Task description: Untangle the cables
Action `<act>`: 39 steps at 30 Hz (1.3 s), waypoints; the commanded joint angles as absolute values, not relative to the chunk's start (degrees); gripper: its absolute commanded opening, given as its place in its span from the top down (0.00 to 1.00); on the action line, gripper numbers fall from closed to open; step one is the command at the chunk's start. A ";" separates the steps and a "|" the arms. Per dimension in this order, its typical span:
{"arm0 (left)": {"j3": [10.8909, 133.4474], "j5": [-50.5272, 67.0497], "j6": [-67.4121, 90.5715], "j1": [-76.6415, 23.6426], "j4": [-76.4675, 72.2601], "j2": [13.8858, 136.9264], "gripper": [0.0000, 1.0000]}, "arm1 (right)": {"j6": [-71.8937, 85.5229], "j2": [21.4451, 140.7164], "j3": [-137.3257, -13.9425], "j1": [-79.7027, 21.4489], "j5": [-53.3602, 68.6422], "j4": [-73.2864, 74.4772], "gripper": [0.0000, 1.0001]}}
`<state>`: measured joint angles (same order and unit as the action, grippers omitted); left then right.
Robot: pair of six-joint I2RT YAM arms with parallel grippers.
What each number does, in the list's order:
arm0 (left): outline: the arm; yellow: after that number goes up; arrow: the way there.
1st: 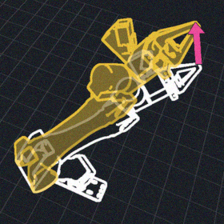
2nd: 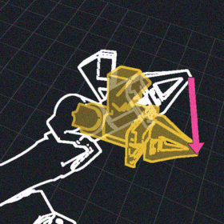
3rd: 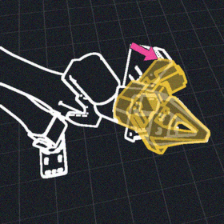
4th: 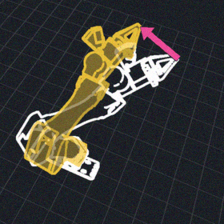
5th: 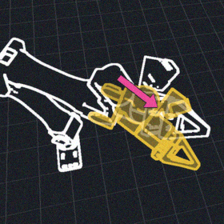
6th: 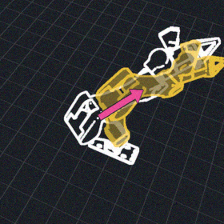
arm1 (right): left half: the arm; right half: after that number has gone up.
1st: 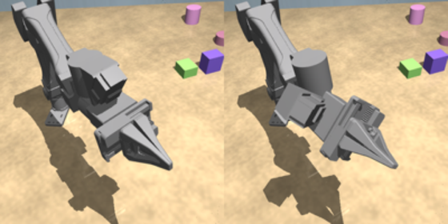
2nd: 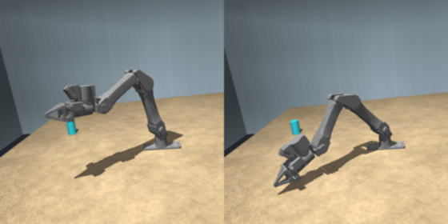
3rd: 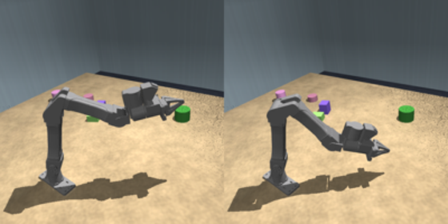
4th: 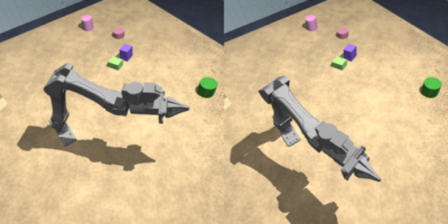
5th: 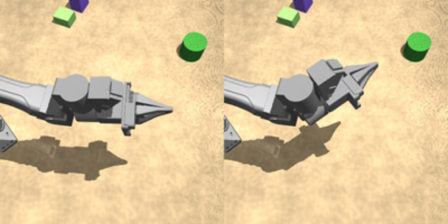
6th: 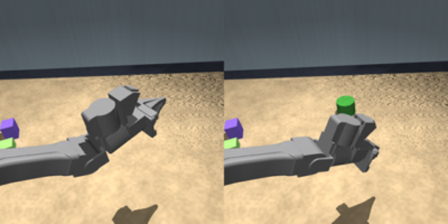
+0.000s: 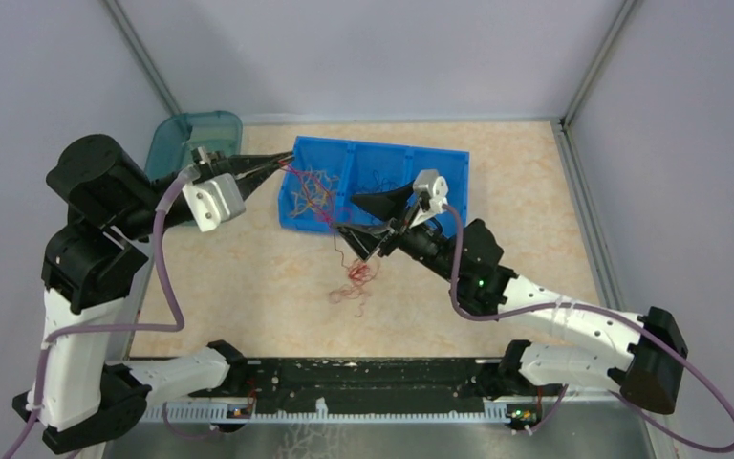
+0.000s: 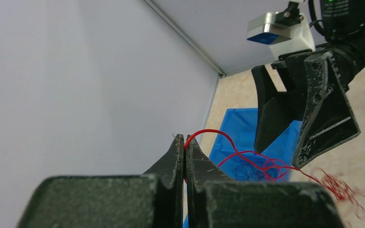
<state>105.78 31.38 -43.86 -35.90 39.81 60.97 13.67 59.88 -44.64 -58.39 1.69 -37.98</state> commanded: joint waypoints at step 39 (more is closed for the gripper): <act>105.17 37.17 -41.16 -36.04 39.84 60.33 1.00 | 22.19 67.36 -41.59 -55.85 27.94 -47.29 0.46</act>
<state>104.84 36.40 -41.56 -35.90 40.27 60.58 21.23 64.34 -37.74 -55.37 25.91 -42.89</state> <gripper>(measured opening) 0.012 0.560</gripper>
